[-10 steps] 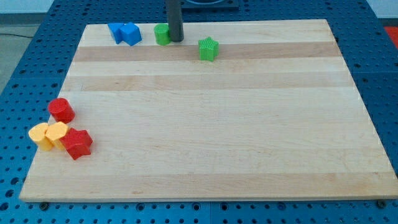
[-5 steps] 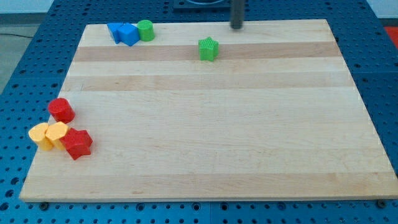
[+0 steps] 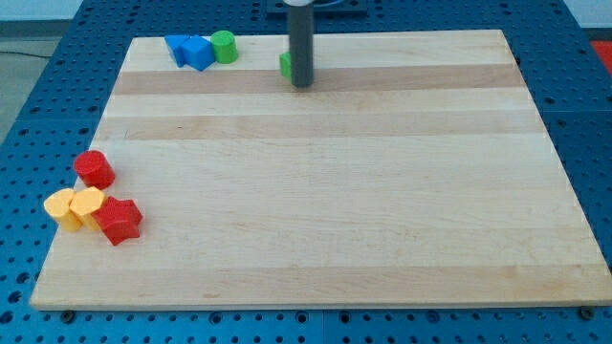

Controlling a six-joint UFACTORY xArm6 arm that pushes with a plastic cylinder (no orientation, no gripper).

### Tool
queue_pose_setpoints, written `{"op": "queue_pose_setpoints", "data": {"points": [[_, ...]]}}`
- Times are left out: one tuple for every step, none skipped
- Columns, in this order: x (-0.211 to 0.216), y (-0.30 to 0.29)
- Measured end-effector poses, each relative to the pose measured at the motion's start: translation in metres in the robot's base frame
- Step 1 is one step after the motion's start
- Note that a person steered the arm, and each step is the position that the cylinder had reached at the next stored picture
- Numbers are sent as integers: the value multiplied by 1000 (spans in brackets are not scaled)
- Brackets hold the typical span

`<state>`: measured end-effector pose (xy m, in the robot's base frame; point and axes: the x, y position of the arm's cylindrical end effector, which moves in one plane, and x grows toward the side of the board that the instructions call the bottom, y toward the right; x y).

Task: Slide the green star into the green circle

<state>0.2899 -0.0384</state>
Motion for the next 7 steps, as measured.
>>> {"op": "queue_pose_setpoints", "data": {"points": [[-14,-12],[-18,-4],[-34,23],[-54,44],[-59,26],[-59,-11],[-68,-7]]}}
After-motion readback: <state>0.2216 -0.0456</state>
